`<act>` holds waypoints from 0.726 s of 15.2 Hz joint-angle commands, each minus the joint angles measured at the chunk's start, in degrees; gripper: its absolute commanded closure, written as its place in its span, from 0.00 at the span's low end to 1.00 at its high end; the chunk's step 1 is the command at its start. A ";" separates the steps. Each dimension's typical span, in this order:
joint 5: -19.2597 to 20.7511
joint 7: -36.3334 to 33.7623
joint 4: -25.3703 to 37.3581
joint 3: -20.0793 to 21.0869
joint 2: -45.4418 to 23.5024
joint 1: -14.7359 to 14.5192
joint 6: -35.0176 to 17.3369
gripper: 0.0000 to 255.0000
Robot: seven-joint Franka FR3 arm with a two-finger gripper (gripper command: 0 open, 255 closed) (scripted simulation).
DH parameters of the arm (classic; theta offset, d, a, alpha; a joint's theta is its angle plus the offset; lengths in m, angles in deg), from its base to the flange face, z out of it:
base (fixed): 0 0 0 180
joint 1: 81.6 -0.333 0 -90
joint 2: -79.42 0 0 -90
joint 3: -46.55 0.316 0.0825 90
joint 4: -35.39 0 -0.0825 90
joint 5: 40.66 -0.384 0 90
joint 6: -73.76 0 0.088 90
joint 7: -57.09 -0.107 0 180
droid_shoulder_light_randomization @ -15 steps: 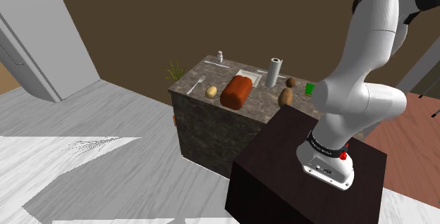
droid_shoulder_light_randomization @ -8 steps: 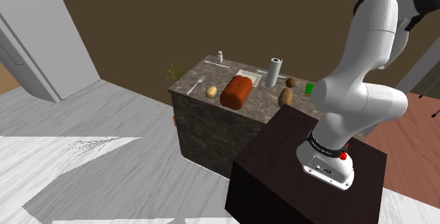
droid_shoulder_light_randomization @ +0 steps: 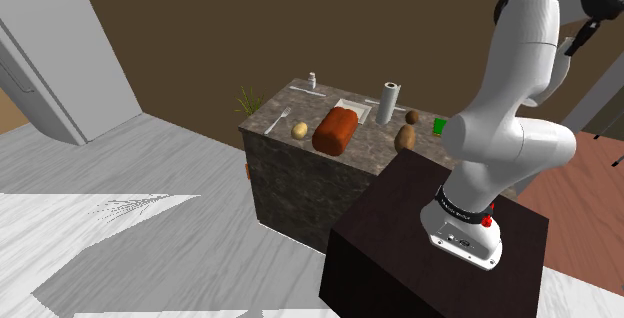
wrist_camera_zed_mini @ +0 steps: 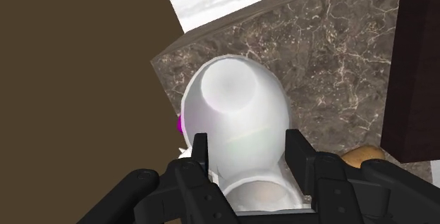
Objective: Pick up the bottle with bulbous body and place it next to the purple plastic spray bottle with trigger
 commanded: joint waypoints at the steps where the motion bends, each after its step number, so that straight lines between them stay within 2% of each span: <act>1: -0.03 0.45 -1.91 -0.09 -0.04 -0.70 -1.65 1.00; 11: -0.70 2.22 -10.31 -0.09 -0.50 -3.74 -9.00 1.00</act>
